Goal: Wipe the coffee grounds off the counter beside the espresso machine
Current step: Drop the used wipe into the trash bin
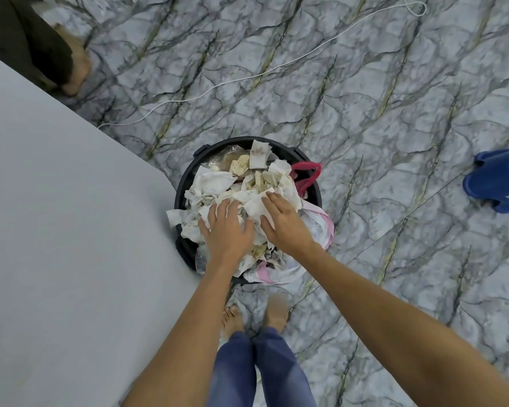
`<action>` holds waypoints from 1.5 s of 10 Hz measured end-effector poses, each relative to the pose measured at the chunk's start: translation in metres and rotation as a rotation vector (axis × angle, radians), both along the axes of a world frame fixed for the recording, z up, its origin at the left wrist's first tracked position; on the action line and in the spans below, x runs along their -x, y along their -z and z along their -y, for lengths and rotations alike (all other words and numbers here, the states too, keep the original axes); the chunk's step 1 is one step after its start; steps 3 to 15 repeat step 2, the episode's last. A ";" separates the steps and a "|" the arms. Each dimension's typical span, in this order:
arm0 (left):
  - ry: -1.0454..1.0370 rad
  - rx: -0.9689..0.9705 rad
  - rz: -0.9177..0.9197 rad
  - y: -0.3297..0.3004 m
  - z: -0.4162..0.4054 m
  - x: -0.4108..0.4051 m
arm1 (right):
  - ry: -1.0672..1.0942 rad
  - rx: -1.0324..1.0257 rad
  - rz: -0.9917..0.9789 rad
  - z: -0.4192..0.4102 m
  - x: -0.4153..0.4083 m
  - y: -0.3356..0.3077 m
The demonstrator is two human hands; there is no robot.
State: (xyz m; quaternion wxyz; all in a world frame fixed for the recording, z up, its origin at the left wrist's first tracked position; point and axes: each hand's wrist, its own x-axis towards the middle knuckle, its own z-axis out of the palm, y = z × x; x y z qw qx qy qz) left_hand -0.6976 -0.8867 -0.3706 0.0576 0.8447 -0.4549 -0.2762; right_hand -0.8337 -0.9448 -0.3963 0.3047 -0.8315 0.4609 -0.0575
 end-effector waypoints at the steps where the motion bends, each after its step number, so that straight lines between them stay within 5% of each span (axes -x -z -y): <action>1: -0.009 0.007 -0.020 -0.010 -0.007 -0.002 | -0.007 0.022 -0.024 -0.006 0.004 -0.009; 15: -0.021 0.021 -0.011 -0.031 -0.014 0.000 | 0.009 0.066 -0.037 -0.012 0.007 -0.028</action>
